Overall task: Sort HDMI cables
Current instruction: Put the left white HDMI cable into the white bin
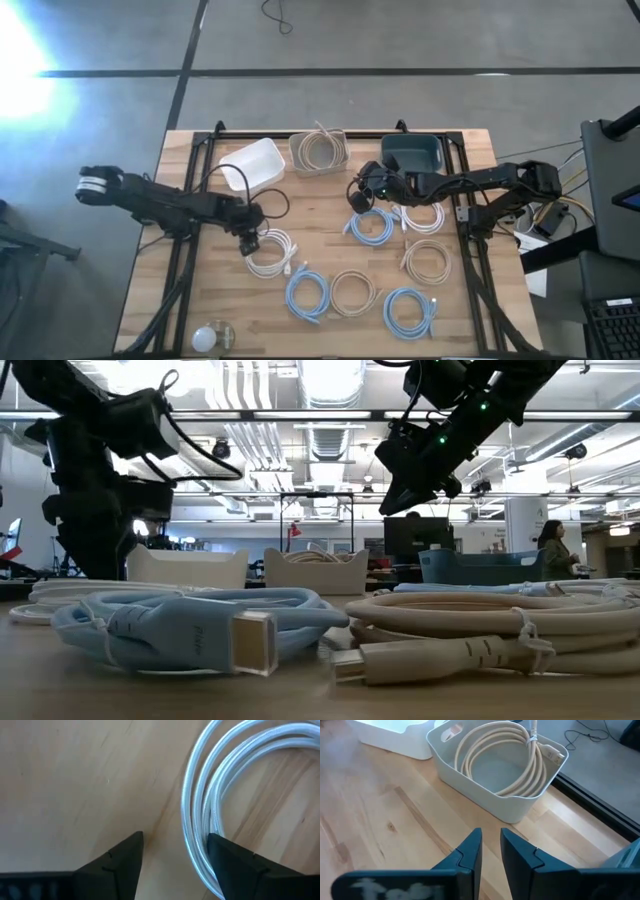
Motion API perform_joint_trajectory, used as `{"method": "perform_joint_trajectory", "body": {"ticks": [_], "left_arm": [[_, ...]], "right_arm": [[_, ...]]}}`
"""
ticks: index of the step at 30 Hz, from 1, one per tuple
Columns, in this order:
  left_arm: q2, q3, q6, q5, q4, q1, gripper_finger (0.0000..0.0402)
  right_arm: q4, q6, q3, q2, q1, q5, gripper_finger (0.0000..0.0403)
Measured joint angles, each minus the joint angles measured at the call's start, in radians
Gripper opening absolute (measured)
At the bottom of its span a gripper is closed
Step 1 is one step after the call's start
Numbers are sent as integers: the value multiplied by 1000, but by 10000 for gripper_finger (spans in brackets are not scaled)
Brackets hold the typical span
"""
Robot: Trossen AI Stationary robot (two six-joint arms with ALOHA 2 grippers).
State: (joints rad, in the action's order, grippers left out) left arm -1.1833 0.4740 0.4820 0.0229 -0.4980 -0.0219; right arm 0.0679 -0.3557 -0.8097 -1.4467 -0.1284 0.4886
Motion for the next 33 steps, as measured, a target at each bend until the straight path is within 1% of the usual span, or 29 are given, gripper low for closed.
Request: {"method": "perform_joint_trajectory", "body": {"ticks": [6,13,17,20,24,26,33], "left_arm": [[25,34,0,-3,5,0,223],[-4,28,21,-48,1,0,223],[-6,33,17,-50,-8,0,223],[5,56,8,-38,-63,0,223],[11,103,10,41,-208,0,223],[14,124,10,51,-229,1,223],[11,122,20,39,-107,0,222]], "right_arm": [[-2,0,0,0,0,0,63],[-6,0,0,-1,0,0,63],[-7,0,0,-1,0,0,63],[-7,0,0,-1,0,0,63],[-7,0,0,-1,0,0,63],[-7,-1,0,-1,0,0,63],[-7,-3,0,-1,0,0,63]]}}
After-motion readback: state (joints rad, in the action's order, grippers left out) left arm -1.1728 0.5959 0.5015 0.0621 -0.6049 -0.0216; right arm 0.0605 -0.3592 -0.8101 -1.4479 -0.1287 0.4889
